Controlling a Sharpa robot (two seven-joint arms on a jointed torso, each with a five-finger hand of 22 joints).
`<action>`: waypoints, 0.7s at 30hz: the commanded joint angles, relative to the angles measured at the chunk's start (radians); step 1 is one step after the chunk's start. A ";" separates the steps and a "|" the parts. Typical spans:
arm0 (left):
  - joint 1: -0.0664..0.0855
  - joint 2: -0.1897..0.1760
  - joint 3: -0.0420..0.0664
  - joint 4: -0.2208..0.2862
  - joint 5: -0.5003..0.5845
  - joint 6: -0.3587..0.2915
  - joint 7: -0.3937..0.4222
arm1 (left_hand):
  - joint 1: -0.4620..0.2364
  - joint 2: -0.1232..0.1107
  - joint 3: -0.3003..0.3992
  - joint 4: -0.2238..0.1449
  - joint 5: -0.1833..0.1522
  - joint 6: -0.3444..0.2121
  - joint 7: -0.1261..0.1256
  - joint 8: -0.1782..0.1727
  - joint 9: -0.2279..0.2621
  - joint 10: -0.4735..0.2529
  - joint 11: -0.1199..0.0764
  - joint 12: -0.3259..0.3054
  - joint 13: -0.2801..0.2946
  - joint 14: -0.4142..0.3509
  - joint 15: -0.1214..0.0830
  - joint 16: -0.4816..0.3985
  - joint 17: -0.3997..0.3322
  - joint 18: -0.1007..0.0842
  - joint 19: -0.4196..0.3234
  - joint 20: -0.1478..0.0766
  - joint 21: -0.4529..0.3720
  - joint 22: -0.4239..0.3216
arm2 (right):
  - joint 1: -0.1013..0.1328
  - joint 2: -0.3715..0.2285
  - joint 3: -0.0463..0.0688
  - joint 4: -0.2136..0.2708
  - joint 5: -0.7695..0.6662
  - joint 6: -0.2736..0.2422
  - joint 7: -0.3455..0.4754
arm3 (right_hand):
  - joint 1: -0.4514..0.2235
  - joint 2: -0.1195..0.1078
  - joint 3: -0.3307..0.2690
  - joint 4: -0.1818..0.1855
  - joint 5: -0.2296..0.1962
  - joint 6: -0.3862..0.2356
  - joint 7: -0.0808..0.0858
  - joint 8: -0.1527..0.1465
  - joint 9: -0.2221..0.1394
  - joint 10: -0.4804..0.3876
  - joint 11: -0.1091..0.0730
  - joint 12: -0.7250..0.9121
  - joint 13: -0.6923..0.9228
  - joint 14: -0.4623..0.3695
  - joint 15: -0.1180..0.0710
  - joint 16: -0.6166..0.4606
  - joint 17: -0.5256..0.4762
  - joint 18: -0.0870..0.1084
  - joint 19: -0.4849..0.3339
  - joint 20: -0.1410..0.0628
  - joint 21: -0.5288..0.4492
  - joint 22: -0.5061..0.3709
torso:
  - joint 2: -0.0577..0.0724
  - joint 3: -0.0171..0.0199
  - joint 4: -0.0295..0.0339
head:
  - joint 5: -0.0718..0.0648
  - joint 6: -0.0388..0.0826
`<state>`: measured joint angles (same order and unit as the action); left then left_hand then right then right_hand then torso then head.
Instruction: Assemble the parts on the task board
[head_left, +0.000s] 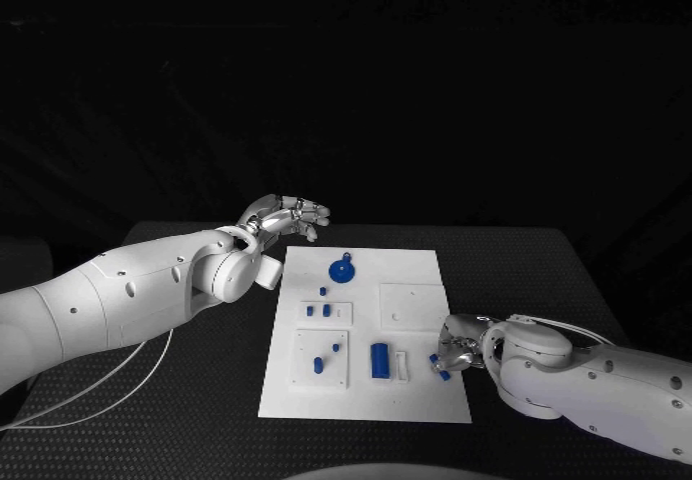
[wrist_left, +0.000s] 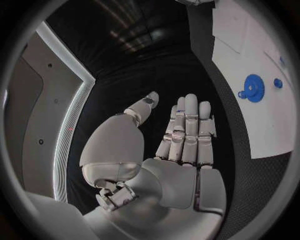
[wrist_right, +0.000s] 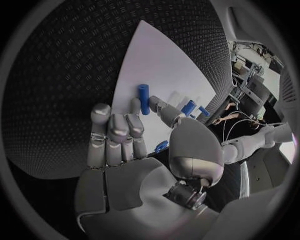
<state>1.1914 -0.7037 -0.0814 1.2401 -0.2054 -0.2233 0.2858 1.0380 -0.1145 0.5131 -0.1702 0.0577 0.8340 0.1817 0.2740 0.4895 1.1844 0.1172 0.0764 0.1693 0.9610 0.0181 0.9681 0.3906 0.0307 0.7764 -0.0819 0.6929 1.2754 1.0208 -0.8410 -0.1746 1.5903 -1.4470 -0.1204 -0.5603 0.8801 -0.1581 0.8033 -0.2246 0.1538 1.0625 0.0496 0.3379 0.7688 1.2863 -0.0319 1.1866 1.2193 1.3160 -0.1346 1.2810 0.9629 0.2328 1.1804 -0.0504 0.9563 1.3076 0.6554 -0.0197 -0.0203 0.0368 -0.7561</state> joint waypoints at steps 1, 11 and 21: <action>0.001 0.000 0.001 0.003 0.005 0.013 0.003 | -0.008 0.002 -0.001 0.007 0.003 -0.006 0.000 0.003 -0.001 -0.002 0.004 0.000 -0.001 0.003 0.001 -0.007 0.001 0.015 0.006 0.003 -0.006 0.001 | -0.007 0.000 -0.005 -0.002 0.087 0.021 -0.003 | 0.038 0.064 0.053 -0.050 0.031 -0.022 0.034 -0.051 -0.051 -0.002 0.005 -0.008 -0.004 0.000 0.006 -0.001 -0.001 0.029 0.003 0.009 0.005 0.014 | 0.000 0.0005 0.0000 | 0.001 -0.001; 0.001 -0.001 0.000 0.004 0.005 0.014 0.004 | -0.008 0.003 -0.001 0.008 0.003 -0.007 0.000 0.003 -0.001 -0.002 0.004 0.000 -0.001 0.003 0.001 -0.007 0.002 0.015 0.006 0.003 -0.007 0.002 | -0.004 -0.008 0.000 0.026 0.354 -0.127 0.029 | -0.007 0.065 0.049 -0.042 0.024 -0.005 0.030 -0.057 -0.058 0.003 0.002 -0.011 -0.007 0.003 0.002 -0.002 -0.002 0.029 0.010 0.011 0.007 0.012 | 0.000 0.0009 -0.0003 | 0.005 -0.001; 0.001 0.000 0.000 0.005 0.005 0.014 0.003 | -0.008 0.003 -0.001 0.008 0.003 -0.007 0.000 0.003 -0.002 -0.002 0.004 0.000 -0.001 0.003 0.001 -0.007 0.002 0.016 0.006 0.003 -0.007 0.002 | 0.009 -0.004 0.013 0.056 0.482 -0.182 0.040 | -0.057 0.044 0.000 -0.025 0.031 0.004 0.026 -0.065 -0.064 0.005 -0.003 -0.011 -0.005 0.003 -0.003 -0.001 -0.002 0.029 0.016 0.003 0.007 0.009 | 0.000 -0.0008 0.0000 | 0.004 0.000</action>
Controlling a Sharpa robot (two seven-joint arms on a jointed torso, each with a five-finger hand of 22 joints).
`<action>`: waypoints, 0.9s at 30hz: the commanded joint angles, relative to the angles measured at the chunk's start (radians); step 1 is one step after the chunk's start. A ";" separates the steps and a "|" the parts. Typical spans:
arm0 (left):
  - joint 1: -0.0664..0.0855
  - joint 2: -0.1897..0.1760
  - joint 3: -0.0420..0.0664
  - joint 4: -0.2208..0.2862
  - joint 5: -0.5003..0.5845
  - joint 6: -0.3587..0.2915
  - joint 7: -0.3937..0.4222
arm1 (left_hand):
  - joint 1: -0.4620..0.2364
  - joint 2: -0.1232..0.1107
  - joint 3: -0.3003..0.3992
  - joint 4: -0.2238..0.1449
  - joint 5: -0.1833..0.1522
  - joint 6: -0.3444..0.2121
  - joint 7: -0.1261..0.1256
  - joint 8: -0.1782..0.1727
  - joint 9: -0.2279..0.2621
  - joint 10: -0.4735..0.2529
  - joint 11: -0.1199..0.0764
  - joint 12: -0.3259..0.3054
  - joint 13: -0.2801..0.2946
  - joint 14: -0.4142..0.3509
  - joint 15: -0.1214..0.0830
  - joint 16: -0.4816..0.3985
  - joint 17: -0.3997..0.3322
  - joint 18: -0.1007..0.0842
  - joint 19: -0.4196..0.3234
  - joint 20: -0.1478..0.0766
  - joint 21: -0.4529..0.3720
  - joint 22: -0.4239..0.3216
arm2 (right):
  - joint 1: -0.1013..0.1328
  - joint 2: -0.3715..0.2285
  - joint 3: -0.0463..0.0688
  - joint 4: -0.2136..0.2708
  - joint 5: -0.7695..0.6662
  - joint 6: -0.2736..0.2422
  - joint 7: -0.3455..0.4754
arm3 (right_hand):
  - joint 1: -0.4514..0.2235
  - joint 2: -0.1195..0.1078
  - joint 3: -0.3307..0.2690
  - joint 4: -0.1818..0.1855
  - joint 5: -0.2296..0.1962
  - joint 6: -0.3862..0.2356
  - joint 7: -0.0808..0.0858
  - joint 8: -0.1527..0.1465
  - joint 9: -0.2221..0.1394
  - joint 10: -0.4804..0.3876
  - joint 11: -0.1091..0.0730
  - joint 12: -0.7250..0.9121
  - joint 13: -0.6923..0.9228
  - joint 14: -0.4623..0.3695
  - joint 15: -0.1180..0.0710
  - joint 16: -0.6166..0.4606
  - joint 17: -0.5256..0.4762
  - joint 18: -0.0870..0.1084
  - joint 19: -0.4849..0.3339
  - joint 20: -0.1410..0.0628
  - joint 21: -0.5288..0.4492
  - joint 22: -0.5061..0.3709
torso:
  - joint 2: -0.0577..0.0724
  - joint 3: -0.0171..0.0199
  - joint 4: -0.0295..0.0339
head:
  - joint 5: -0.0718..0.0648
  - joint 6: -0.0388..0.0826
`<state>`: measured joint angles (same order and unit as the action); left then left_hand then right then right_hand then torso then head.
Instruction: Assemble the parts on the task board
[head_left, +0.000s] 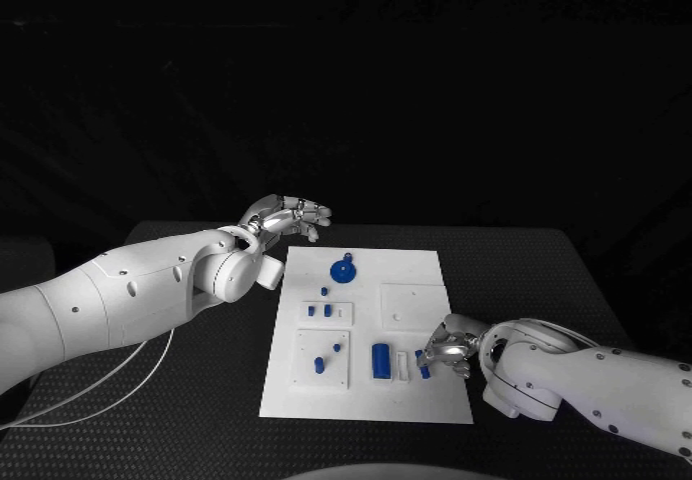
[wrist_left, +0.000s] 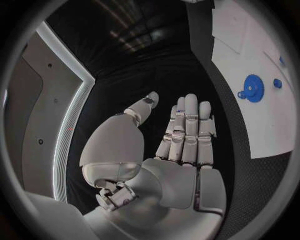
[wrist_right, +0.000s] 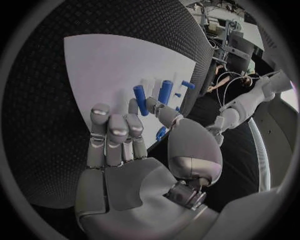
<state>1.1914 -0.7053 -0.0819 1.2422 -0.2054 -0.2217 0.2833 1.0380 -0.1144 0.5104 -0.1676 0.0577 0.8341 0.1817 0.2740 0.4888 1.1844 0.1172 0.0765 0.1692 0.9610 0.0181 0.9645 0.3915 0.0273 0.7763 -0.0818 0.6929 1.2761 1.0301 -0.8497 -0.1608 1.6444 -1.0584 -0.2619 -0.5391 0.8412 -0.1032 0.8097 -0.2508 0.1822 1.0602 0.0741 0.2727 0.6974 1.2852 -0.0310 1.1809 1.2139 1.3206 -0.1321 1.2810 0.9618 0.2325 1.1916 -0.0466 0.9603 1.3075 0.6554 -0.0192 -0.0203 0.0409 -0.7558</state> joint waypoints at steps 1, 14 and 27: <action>0.001 0.001 0.000 0.003 0.005 0.012 0.005 | -0.008 0.003 0.002 0.006 0.003 -0.007 0.000 0.003 -0.001 -0.002 0.004 0.000 -0.001 0.003 0.001 -0.004 0.001 0.019 0.006 0.003 -0.007 0.001 | 0.000 0.006 0.000 0.002 0.100 -0.039 0.018 | -0.021 -0.012 -0.009 0.002 0.002 0.006 0.002 0.000 0.007 0.006 -0.004 -0.004 0.001 -0.002 -0.006 -0.001 -0.001 0.029 0.005 -0.001 0.003 0.009 | 0.000 -0.0013 0.0000 | 0.000 0.000; 0.001 0.002 0.000 0.005 0.005 0.015 0.004 | -0.007 0.002 0.002 0.006 0.003 -0.007 0.000 0.003 -0.001 -0.002 0.004 0.000 -0.001 0.003 0.001 -0.004 0.002 0.019 0.006 0.003 -0.007 0.002 | 0.000 0.041 -0.001 -0.023 0.109 -0.002 -0.009 | -0.033 -0.018 -0.026 0.011 -0.019 0.009 0.001 -0.006 0.003 0.003 -0.005 -0.006 0.001 -0.003 -0.007 -0.002 -0.001 0.029 0.004 -0.006 0.000 0.007 | 0.001 -0.0004 0.0004 | 0.003 -0.001; 0.001 0.003 0.000 0.005 0.005 0.017 0.003 | -0.007 0.002 0.002 0.006 0.003 -0.008 0.000 0.004 -0.002 -0.002 0.004 0.000 -0.001 0.003 0.001 -0.004 0.003 0.019 0.006 0.003 -0.008 0.003 | 0.000 0.066 -0.004 -0.048 0.109 0.005 -0.012 | -0.037 -0.020 -0.031 0.014 -0.037 0.011 0.000 -0.008 0.001 -0.002 -0.005 -0.011 -0.001 -0.004 -0.007 -0.003 -0.001 0.029 0.002 -0.006 -0.003 0.006 | 0.001 0.0007 -0.0008 | 0.007 -0.004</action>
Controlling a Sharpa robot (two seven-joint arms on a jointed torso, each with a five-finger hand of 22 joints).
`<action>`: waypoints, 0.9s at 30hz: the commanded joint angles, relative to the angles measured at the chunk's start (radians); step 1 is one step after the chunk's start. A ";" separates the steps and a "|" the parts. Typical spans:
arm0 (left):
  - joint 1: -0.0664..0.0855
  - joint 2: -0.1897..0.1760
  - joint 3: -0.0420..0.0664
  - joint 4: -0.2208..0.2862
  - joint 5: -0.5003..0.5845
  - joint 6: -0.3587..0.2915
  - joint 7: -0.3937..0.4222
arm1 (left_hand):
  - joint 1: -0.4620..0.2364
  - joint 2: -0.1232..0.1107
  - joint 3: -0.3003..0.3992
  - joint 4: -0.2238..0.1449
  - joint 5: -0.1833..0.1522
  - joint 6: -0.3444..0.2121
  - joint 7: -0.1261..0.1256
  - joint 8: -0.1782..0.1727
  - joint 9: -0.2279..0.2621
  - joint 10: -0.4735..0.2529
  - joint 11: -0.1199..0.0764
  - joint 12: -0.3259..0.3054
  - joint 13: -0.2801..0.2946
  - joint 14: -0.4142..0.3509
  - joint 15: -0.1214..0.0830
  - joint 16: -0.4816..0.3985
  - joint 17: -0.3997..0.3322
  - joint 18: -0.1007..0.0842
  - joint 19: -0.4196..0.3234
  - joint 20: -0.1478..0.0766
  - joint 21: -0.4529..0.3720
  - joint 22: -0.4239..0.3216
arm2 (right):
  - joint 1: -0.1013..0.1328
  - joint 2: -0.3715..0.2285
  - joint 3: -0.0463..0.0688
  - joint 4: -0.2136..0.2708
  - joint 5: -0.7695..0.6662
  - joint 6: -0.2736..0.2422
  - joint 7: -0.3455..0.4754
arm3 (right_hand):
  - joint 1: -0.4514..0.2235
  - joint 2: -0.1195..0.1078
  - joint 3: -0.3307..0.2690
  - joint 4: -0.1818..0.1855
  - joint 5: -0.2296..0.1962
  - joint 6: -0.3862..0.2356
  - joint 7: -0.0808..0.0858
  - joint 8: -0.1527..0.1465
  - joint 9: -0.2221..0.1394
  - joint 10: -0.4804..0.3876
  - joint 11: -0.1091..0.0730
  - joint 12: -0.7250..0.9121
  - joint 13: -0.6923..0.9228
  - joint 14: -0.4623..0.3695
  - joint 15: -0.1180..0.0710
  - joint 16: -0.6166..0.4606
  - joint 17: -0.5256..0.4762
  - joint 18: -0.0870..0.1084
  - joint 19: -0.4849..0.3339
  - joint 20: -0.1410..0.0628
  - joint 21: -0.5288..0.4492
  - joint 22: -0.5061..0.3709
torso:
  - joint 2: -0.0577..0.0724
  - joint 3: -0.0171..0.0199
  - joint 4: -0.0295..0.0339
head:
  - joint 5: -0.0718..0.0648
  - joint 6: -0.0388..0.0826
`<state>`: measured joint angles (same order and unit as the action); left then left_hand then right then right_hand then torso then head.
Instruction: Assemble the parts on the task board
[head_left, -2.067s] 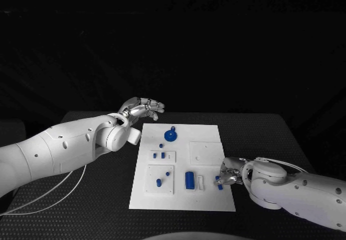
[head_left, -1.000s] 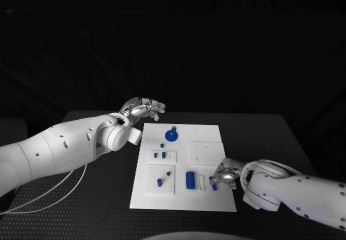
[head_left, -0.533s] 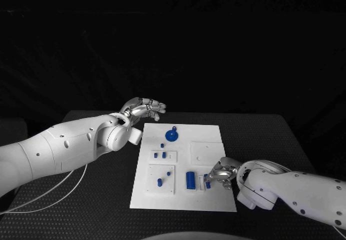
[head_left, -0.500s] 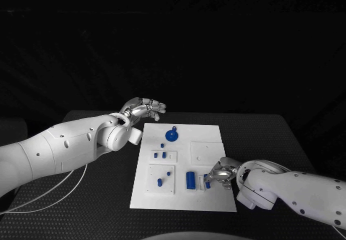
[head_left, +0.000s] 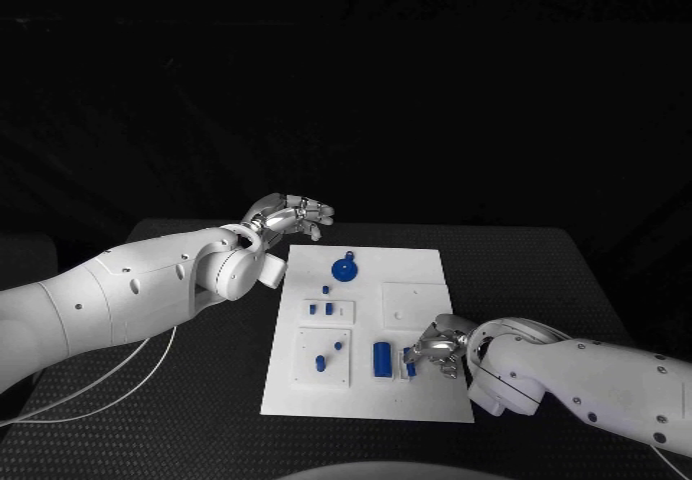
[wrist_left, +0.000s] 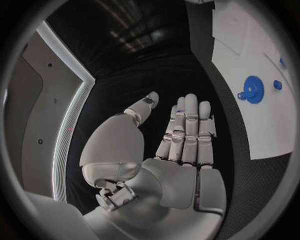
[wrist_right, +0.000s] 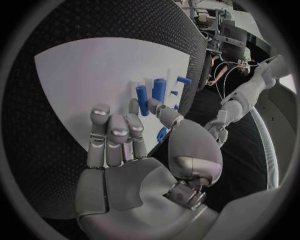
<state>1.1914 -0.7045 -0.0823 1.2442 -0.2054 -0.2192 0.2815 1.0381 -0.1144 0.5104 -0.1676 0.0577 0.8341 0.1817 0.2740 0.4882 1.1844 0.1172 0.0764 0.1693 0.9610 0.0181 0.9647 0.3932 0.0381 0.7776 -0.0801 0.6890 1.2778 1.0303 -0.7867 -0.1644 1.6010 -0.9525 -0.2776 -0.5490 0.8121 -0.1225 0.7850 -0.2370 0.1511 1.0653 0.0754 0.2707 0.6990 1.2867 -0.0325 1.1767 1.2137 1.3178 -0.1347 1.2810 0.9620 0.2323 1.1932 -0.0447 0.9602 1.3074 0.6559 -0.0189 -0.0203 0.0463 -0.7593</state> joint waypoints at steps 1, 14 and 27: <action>0.001 0.002 0.001 0.003 0.005 0.015 0.005 | -0.007 0.002 0.002 0.006 0.003 -0.008 0.000 0.004 -0.001 -0.002 0.004 0.000 -0.001 0.003 0.001 -0.004 0.001 0.008 0.004 0.001 -0.004 0.001 | -0.001 0.004 0.000 -0.006 0.003 0.022 -0.002 | -0.008 -0.001 -0.006 0.001 -0.006 0.006 -0.001 -0.006 -0.001 -0.004 -0.004 -0.007 -0.001 -0.001 -0.005 -0.003 -0.001 0.029 0.000 -0.008 -0.002 0.006 | 0.000 0.0005 -0.0008 | 0.001 0.000; 0.001 0.002 0.001 0.004 0.005 0.016 0.004 | -0.008 0.002 0.001 0.008 0.003 -0.008 0.001 0.004 -0.001 -0.003 0.005 0.000 -0.001 0.003 0.001 -0.005 0.001 0.008 0.004 0.001 -0.004 0.002 | -0.002 0.010 -0.005 -0.019 -0.031 0.038 -0.019 | -0.015 -0.003 -0.011 0.006 -0.021 0.008 -0.002 -0.008 -0.002 -0.008 -0.004 -0.010 -0.003 -0.002 -0.006 -0.004 -0.002 0.029 -0.001 -0.008 -0.004 0.005 | 0.000 0.0003 -0.0005 | 0.002 -0.002; 0.001 0.000 0.001 0.004 0.005 0.016 0.003 | -0.009 0.002 0.001 0.008 0.003 -0.009 0.001 0.004 -0.001 -0.003 0.005 0.000 -0.001 0.002 0.001 -0.005 0.002 0.008 0.004 0.001 -0.005 0.002 | -0.009 0.020 -0.008 -0.016 -0.015 0.029 -0.006 | -0.021 -0.007 -0.013 0.009 -0.045 0.010 -0.002 -0.010 -0.003 -0.011 -0.005 -0.011 -0.003 -0.002 -0.006 -0.006 -0.002 0.029 -0.002 -0.007 -0.006 0.005 | 0.000 0.0000 -0.0002 | 0.005 -0.004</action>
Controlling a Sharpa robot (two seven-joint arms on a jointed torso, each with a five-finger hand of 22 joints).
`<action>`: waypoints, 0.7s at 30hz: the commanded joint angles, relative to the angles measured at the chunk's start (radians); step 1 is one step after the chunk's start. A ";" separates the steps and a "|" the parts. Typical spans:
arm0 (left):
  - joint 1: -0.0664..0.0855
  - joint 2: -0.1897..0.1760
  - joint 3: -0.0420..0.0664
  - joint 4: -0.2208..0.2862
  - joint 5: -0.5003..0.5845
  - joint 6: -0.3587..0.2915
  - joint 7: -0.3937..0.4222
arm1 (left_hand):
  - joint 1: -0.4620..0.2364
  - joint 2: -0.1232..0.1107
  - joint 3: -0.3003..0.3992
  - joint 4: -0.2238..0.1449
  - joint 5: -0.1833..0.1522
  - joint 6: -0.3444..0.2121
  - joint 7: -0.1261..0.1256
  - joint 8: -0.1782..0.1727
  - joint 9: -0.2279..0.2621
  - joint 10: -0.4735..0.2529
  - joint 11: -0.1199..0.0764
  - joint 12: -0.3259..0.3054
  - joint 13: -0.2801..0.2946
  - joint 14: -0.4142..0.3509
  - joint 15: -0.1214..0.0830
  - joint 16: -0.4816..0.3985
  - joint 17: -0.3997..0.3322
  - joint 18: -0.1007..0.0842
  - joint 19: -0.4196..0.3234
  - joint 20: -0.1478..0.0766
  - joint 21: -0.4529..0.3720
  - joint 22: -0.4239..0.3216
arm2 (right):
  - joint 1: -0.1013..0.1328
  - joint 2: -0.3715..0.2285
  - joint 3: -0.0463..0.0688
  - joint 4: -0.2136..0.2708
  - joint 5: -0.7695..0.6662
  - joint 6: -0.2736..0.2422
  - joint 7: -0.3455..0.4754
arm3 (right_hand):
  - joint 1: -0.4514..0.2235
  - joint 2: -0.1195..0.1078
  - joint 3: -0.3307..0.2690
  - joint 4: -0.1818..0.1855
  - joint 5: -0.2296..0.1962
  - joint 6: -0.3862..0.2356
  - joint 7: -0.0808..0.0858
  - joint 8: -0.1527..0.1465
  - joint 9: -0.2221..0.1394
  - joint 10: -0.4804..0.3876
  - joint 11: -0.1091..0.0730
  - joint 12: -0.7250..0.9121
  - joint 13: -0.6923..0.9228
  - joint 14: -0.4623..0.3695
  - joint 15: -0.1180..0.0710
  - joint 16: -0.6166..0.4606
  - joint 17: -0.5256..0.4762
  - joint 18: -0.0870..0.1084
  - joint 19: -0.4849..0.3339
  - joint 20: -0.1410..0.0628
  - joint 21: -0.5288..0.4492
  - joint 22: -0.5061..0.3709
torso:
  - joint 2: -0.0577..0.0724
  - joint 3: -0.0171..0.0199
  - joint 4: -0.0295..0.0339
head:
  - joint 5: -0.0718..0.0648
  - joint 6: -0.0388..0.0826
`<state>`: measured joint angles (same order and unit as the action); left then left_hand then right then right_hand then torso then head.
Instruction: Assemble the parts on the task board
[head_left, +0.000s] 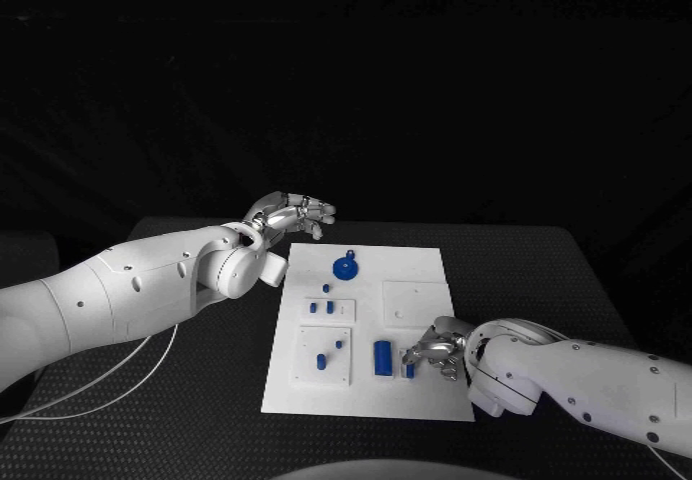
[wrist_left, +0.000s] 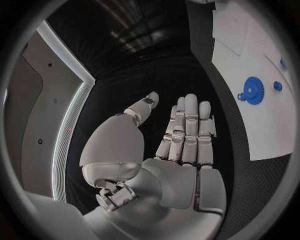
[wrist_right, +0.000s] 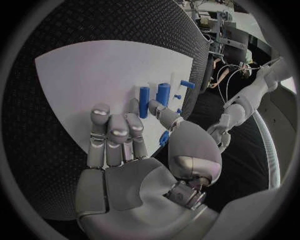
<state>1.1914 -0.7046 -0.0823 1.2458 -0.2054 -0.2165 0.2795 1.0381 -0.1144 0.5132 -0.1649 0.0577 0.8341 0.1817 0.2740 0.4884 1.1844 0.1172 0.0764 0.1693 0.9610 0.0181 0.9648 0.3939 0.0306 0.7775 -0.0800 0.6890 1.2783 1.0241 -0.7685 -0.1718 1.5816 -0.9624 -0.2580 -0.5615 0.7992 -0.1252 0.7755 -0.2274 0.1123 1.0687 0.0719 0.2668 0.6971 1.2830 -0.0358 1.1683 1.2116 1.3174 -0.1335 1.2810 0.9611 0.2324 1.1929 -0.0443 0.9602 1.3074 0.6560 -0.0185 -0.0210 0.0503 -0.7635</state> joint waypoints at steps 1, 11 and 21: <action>0.001 0.001 0.001 0.003 0.005 0.013 0.005 | -0.009 0.002 -0.001 0.006 0.003 -0.009 0.001 0.004 -0.002 -0.003 0.005 0.000 -0.001 0.002 0.001 -0.005 0.001 0.015 0.004 0.001 -0.005 0.001 | -0.003 0.002 -0.001 0.004 -0.006 0.009 0.008 | -0.009 -0.005 -0.004 0.000 -0.007 0.007 0.001 -0.007 -0.001 -0.008 -0.002 -0.004 -0.001 -0.002 -0.008 -0.006 -0.001 0.029 -0.002 -0.008 -0.006 0.005 | 0.000 -0.0002 0.0002 | 0.001 0.000; 0.001 0.001 0.001 0.002 0.005 0.014 0.005 | -0.009 0.002 -0.002 0.007 0.003 -0.009 0.001 0.004 -0.002 -0.003 0.005 0.000 -0.001 0.002 0.001 -0.005 0.001 0.015 0.004 0.001 -0.005 0.002 | -0.003 0.003 -0.001 0.008 -0.004 -0.003 0.022 | -0.008 -0.005 -0.003 0.000 -0.012 0.009 0.001 -0.006 -0.001 -0.008 -0.002 -0.004 -0.001 -0.002 -0.008 -0.006 -0.001 0.029 -0.002 -0.008 -0.006 0.005 | 0.000 -0.0003 -0.0002 | 0.005 0.000; 0.001 0.001 0.001 0.003 0.005 0.016 0.002 | -0.011 0.003 -0.002 0.009 0.003 -0.009 0.001 0.005 -0.002 -0.003 0.005 0.000 -0.002 0.002 0.002 -0.006 0.002 0.015 0.005 0.001 -0.006 0.002 | -0.004 0.002 -0.001 0.008 -0.020 -0.018 0.040 | -0.014 -0.040 -0.005 0.009 -0.033 0.008 0.000 -0.009 -0.002 -0.012 -0.002 -0.007 -0.003 -0.002 -0.009 -0.007 -0.002 0.029 -0.001 -0.009 -0.007 0.004 | 0.000 -0.0002 0.0001 | 0.008 0.000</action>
<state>1.1915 -0.7046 -0.0823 1.2457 -0.2054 -0.2150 0.2780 1.0381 -0.1144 0.5105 -0.1623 0.0577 0.8341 0.1817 0.2740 0.4876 1.1844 0.1172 0.0765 0.1693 0.9610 0.0181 0.9648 0.3948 0.0279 0.7775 -0.0799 0.6890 1.2797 1.0212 -0.7680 -0.1733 1.5854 -0.9691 -0.2678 -0.5513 0.7859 -0.1546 0.7711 -0.2231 0.0840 1.0709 0.0695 0.2610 0.6966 1.2792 -0.0392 1.1648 1.2097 1.3126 -0.1347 1.2768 0.9611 0.2324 1.1919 -0.0433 0.9561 1.3074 0.6559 -0.0188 -0.0211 0.0566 -0.7627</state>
